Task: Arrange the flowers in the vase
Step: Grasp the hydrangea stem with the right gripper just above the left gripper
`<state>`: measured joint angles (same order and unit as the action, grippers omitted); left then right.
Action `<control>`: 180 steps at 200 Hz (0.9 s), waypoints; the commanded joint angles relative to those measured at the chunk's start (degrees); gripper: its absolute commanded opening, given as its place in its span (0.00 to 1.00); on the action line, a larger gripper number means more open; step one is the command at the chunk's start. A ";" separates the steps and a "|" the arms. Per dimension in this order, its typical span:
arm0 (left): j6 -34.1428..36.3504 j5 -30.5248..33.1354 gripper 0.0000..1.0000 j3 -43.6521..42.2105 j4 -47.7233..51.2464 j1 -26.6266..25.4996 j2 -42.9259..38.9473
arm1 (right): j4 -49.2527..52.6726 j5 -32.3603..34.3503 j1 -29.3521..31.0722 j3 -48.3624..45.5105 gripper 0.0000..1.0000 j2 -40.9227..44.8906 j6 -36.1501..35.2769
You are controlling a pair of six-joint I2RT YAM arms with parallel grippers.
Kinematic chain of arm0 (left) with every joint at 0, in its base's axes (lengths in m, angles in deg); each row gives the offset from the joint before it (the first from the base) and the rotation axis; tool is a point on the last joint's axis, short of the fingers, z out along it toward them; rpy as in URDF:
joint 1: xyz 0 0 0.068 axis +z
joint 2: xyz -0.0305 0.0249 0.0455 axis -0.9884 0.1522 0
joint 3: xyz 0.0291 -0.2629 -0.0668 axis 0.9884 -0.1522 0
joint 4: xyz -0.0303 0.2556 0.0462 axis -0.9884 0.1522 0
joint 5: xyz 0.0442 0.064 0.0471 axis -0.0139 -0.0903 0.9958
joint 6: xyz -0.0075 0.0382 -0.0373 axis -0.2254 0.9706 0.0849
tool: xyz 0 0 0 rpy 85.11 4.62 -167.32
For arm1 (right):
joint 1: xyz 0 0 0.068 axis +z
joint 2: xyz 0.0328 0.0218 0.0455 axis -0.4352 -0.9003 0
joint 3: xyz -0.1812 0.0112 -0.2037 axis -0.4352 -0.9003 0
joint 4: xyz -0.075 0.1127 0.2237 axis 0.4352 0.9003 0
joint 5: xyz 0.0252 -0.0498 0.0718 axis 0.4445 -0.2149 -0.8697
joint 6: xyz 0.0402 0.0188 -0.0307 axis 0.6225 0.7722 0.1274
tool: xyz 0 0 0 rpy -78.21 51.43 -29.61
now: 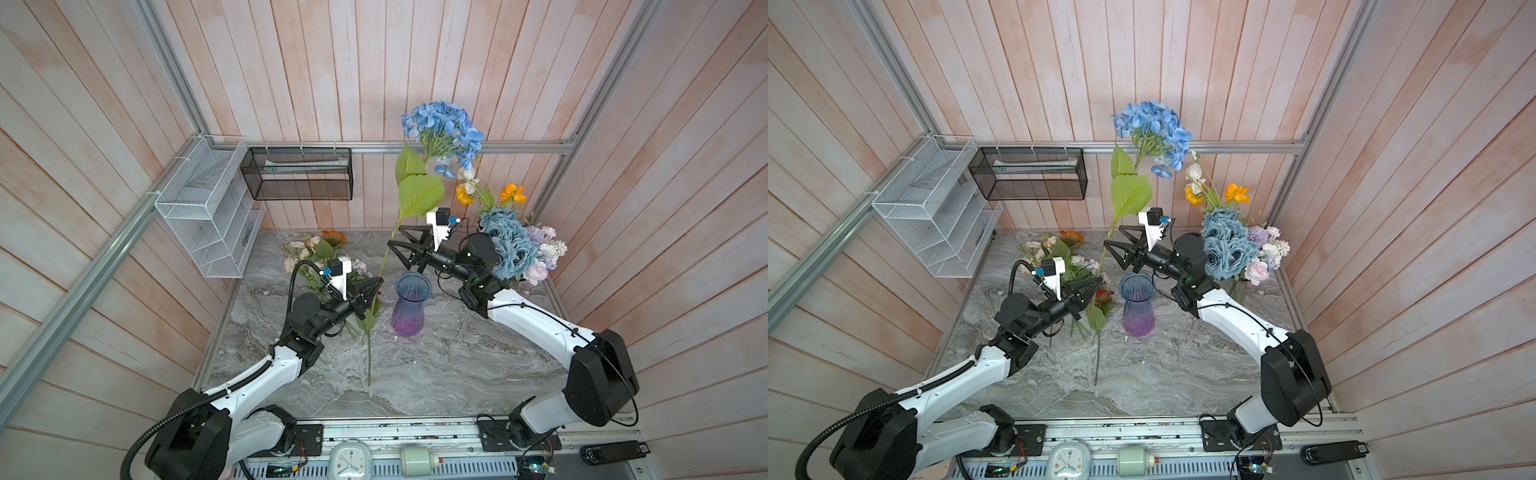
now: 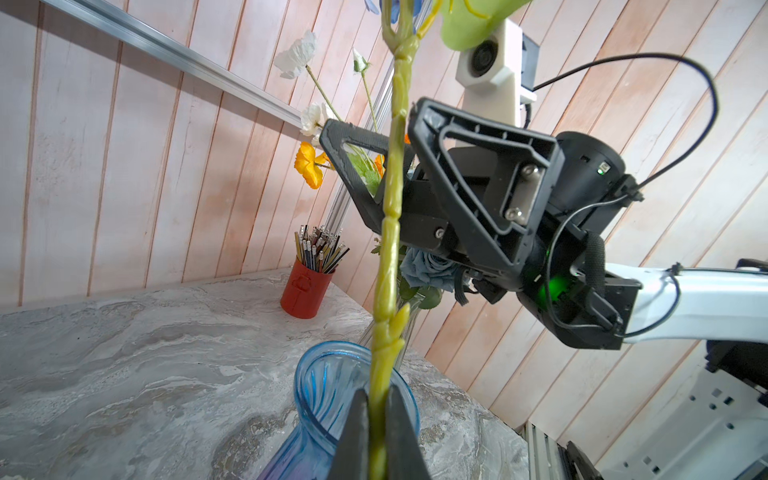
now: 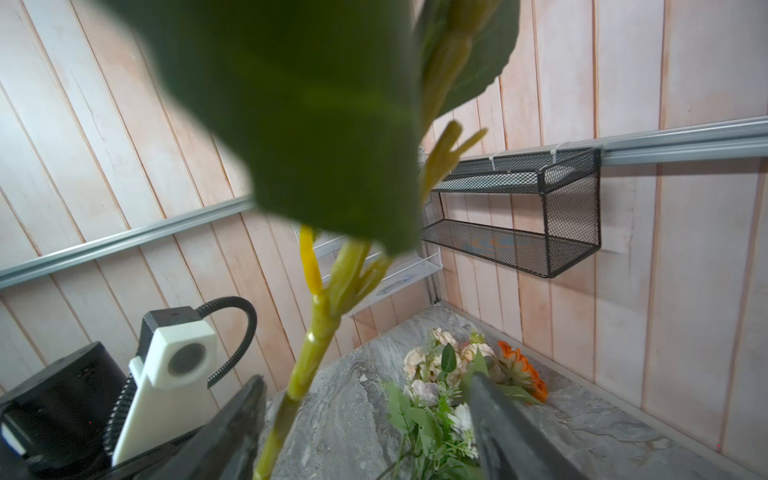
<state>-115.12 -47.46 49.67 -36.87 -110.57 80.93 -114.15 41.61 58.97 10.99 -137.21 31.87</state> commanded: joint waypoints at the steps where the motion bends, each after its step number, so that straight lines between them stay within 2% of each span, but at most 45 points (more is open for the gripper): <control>1: 1.77 -0.74 0.00 -0.61 -2.93 -0.21 -0.11 | -4.34 -3.45 -0.02 2.32 0.60 -1.23 3.22; 41: 2.41 -0.75 0.00 -0.53 -1.67 -0.21 0.00 | -5.93 -5.81 -0.04 3.67 0.38 -2.83 6.07; 60: 2.48 -0.34 0.00 -0.51 -0.85 -0.27 -0.17 | -6.28 -6.43 -0.03 3.84 0.18 -3.09 6.45; 89: 2.85 -0.39 0.00 -0.30 0.47 -0.30 -0.28 | -6.97 -7.16 -0.08 3.93 0.11 -2.89 7.23; 103: 2.89 -0.55 0.00 -0.26 0.97 -0.25 -0.28 | -7.44 -7.27 0.05 3.85 0.00 -2.70 7.43; 129: 3.67 -0.70 0.00 -0.07 2.22 -0.41 -0.27 | -7.12 -7.41 0.10 3.84 0.00 -2.44 7.34; 155: 6.19 -0.38 0.00 0.87 5.28 -1.21 -0.59 | -7.14 -7.26 0.31 3.75 0.15 -2.58 7.43; 180: 8.07 0.61 0.00 1.21 6.99 -1.97 -1.00 | -7.34 -7.04 0.36 3.67 0.18 -2.64 7.43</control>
<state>-110.31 -46.59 49.67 -33.15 -111.79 80.74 -119.22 33.94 59.38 13.25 -139.54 40.09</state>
